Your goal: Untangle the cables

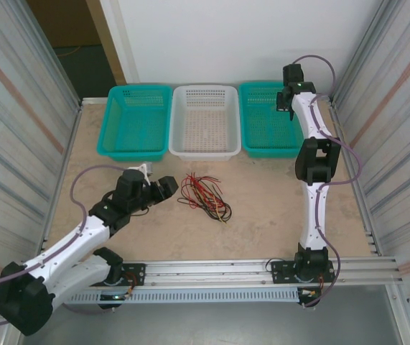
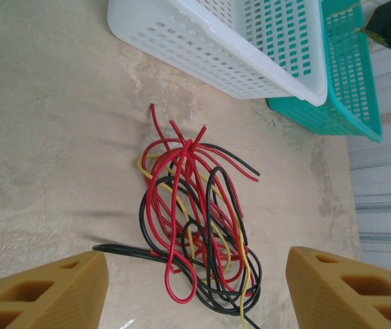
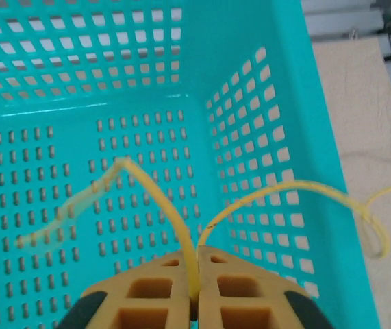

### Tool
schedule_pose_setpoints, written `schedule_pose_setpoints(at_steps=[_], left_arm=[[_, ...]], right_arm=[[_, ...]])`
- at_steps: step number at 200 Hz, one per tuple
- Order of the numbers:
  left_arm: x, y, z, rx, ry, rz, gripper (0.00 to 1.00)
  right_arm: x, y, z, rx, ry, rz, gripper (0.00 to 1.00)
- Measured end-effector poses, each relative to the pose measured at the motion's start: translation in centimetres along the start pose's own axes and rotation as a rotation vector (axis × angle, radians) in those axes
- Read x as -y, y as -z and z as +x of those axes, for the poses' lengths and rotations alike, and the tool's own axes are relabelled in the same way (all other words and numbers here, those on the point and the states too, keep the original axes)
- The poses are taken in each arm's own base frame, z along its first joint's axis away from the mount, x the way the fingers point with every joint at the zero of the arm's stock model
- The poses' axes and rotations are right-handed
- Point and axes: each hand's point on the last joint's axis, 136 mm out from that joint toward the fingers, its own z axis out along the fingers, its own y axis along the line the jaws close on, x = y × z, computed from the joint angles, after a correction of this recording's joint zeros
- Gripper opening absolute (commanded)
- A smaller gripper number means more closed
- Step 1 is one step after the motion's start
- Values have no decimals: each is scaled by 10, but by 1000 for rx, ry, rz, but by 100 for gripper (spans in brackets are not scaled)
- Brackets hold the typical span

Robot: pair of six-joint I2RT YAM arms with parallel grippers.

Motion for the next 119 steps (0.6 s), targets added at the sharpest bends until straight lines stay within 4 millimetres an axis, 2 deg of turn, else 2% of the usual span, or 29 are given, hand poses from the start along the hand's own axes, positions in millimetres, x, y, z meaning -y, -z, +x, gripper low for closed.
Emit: schedule_pose_setpoints(at_steps=[26, 46, 65, 103, 119], left_arm=[[1, -7, 3, -26, 0, 3, 67], [3, -11, 4, -39, 0, 15, 66], [6, -12, 4, -43, -2, 31, 66], [19, -10, 0, -28, -11, 88, 65], [24, -8, -1, -26, -16, 112, 65]], right_arm=[[-1, 5, -6, 32, -5, 17, 0], [-3, 26, -5, 46, 15, 49, 0], [-11, 66, -11, 95, 60, 82, 0], [-40, 184, -41, 305, 187, 118, 0], [-53, 216, -45, 363, 237, 115, 0]])
